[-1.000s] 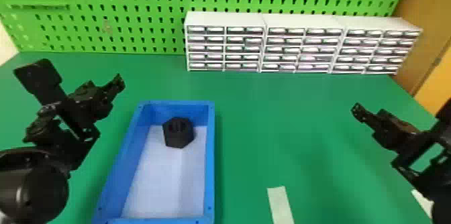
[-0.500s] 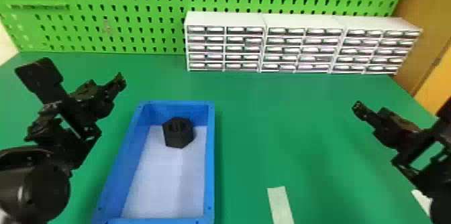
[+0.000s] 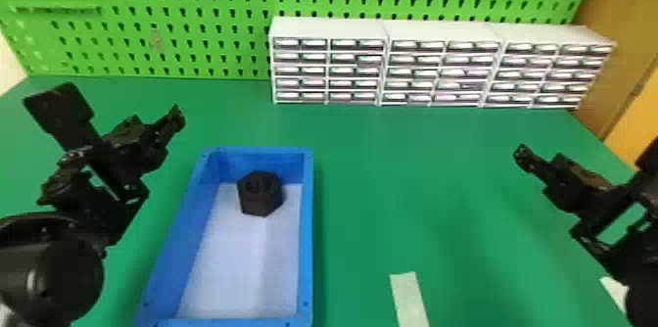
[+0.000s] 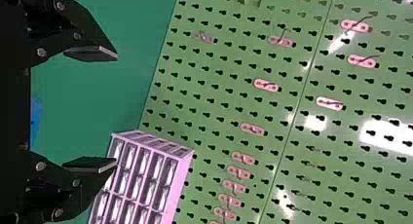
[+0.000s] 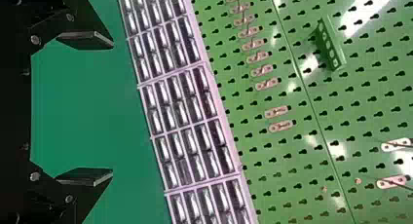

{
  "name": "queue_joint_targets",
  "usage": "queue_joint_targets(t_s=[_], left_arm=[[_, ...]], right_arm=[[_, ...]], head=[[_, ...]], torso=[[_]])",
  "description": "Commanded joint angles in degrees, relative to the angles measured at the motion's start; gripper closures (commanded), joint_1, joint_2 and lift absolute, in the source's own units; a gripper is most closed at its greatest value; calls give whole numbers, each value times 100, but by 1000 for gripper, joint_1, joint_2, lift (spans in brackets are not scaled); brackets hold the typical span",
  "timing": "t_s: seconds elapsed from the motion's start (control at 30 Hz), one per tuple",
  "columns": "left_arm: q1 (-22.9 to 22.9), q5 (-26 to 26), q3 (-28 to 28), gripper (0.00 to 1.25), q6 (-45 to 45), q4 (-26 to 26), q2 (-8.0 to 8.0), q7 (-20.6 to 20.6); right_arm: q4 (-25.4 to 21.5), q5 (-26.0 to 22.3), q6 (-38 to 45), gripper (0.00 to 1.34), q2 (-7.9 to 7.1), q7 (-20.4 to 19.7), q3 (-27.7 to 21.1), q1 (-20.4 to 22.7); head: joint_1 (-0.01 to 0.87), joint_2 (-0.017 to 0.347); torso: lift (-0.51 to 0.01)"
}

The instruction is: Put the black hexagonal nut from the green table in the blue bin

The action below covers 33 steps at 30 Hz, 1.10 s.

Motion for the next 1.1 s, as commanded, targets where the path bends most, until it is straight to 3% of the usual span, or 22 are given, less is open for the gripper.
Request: queue_joint_targets(t_s=[0.0,1.07], left_arm=[[-9,0,6,479,0,0,-7,0],[-9,-9,-3,479,0,0,-16,0]], right_arm=[[0,9,0,344,-6,0,5,-9],[26,44,62,344,-42,0,76,-18]], head=[[691,9],[691,9]], torso=[[-97],[-97]])
